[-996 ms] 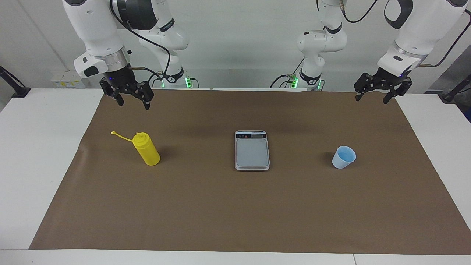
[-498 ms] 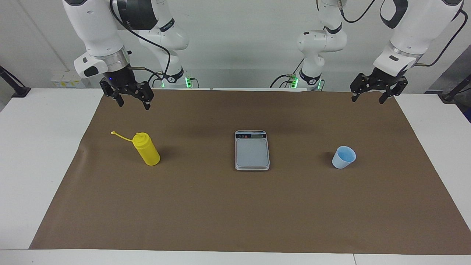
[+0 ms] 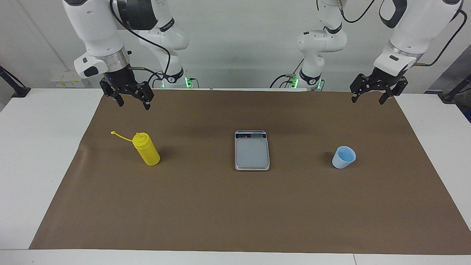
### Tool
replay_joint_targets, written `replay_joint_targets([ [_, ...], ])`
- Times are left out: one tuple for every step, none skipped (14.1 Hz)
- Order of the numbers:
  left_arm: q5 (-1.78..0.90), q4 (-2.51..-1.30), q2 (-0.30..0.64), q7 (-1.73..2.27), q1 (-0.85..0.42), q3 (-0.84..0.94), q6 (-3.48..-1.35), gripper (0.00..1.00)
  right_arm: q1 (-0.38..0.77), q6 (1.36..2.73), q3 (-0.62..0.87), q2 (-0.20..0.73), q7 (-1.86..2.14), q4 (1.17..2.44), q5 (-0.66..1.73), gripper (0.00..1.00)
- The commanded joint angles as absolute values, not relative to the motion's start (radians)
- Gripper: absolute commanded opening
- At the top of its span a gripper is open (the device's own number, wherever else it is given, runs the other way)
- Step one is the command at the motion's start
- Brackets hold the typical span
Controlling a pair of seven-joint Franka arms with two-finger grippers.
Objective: Pour seasoning into cup on scale with both arms
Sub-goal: 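Reach the left gripper toward the light blue cup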
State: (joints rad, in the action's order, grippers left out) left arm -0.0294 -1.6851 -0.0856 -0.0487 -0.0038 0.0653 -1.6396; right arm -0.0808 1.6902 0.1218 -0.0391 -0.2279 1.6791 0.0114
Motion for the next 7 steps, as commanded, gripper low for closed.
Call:
replay_joint_targets([
  [-0.04, -1.694, -0.066, -0.037, 0.008, 0.061, -1.707, 1.0, -0.089, 1.709, 0.129, -0.046, -0.235, 1.695, 0.014, 1.0],
  [-0.04, -1.684, -0.028, -0.037, 0.008, 0.058, -1.724, 1.0, -0.087, 1.709, 0.129, -0.046, -0.236, 1.695, 0.014, 1.0],
  [-0.038, -1.671, 0.003, -0.037, 0.008, 0.057, -1.735, 1.0, -0.089, 1.709, 0.129, -0.046, -0.238, 1.695, 0.014, 1.0],
  [-0.037, -1.664, 0.023, -0.037, 0.017, 0.055, -1.758, 1.0, -0.087, 1.709, 0.129, -0.046, -0.239, 1.695, 0.014, 1.0],
  [-0.037, -1.667, 0.046, -0.038, 0.037, 0.055, -1.787, 1.0, -0.087, 1.709, 0.129, -0.046, -0.239, 1.695, 0.014, 1.0],
  [-0.037, -1.674, 0.078, -0.038, 0.041, 0.055, -1.822, 1.0, -0.087, 1.709, 0.129, -0.046, -0.238, 1.695, 0.014, 1.0],
  [-0.037, -1.686, 0.109, -0.038, 0.044, 0.055, -1.869, 1.0, -0.087, 1.709, 0.129, -0.046, -0.238, 1.697, 0.014, 1.0],
])
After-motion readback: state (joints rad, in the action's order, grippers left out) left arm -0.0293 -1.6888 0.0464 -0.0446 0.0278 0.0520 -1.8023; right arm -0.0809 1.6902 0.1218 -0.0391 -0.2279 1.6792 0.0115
